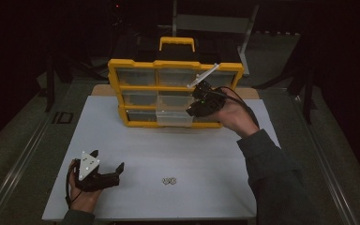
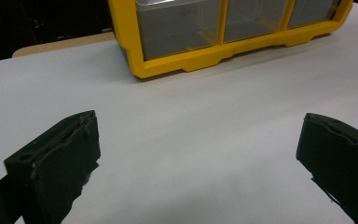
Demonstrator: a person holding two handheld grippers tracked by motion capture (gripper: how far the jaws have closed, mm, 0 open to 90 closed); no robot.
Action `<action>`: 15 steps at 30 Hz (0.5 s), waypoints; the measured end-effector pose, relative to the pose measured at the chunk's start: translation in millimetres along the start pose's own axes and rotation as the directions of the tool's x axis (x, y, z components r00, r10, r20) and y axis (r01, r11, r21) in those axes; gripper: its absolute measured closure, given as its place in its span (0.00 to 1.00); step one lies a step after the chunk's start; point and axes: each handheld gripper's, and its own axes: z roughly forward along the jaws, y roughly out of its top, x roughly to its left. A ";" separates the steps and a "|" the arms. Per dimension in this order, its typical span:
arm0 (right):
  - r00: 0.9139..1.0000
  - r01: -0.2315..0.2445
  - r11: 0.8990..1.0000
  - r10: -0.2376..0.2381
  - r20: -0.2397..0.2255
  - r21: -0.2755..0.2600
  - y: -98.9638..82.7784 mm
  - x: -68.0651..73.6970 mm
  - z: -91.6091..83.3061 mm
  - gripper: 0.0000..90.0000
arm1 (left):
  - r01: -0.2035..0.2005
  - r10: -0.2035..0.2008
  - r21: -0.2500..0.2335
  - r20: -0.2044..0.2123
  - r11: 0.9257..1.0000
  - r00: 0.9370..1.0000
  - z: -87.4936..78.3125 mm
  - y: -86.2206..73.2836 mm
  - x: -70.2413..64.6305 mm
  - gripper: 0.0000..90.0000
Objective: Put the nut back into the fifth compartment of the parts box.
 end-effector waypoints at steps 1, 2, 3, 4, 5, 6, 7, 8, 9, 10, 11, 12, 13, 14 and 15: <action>1.000 -0.006 1.000 0.006 0.004 -0.004 0.9 -0.3 0.3 0.78 | 0.001 -0.001 0.000 0.001 1.000 1.000 0.0 0.0 0.1 0.00; 1.000 -0.010 1.000 0.010 0.008 -0.005 1.7 -0.9 0.7 0.78 | 0.001 -0.001 0.000 0.000 1.000 1.000 0.1 0.0 0.1 0.00; 1.000 -0.013 1.000 0.013 0.014 -0.004 2.6 -1.2 1.0 0.78 | 0.001 -0.001 0.000 0.000 1.000 1.000 0.1 0.0 0.1 0.00; 1.000 -0.017 1.000 0.017 0.017 -0.004 3.4 -1.6 1.5 0.78 | 0.001 -0.001 0.000 0.001 1.000 1.000 0.1 0.0 0.1 0.00; 1.000 -0.019 1.000 0.019 0.020 -0.003 4.2 -1.9 1.9 0.78 | 0.001 -0.001 0.000 0.000 1.000 1.000 0.1 0.0 0.1 0.00; 0.999 -0.022 1.000 0.022 0.023 -0.003 5.0 -2.1 2.5 0.78 | 0.001 -0.001 -0.001 0.001 1.000 1.000 0.1 0.0 0.1 0.00; 0.999 -0.024 1.000 0.024 0.027 -0.001 5.9 -2.1 3.0 0.78 | 0.001 -0.001 0.000 0.000 1.000 1.000 0.1 0.0 0.1 0.00; 0.999 -0.019 1.000 0.019 0.029 -0.004 6.8 -2.5 3.9 0.78 | 0.001 -0.001 0.000 0.000 1.000 1.000 0.1 0.0 0.1 0.00; 0.999 -0.024 1.000 0.024 0.033 -0.001 7.8 -2.1 4.4 0.78 | 0.001 -0.001 0.000 0.000 1.000 1.000 0.1 0.0 0.1 0.00; 0.999 -0.023 1.000 0.023 0.037 -0.004 8.7 -2.6 4.9 0.78 | 0.000 0.000 0.000 0.001 1.000 1.000 0.1 0.0 0.1 0.00; 0.999 -0.026 1.000 0.026 0.037 -0.003 9.8 -2.7 5.3 0.78 | 0.000 0.000 0.000 0.001 1.000 1.000 0.0 0.0 0.1 0.00; 0.999 -0.028 1.000 0.028 0.041 -0.004 10.7 -2.8 6.0 0.78 | 0.000 0.000 0.000 0.001 1.000 1.000 0.0 0.0 0.2 0.00; 0.999 -0.027 1.000 0.027 0.043 -0.001 11.6 -2.9 6.6 0.78 | 0.000 0.000 -0.001 0.001 1.000 1.000 -0.1 0.1 0.2 0.00; 0.998 -0.033 0.999 0.033 0.046 0.000 12.4 -2.5 7.3 0.78 | 0.000 0.000 -0.001 0.001 1.000 1.000 -0.2 0.1 0.3 0.00; 0.998 -0.031 1.000 0.031 0.048 0.002 13.0 -2.8 7.9 0.78 | 0.000 0.000 0.000 0.000 1.000 1.000 -0.3 0.0 0.4 0.00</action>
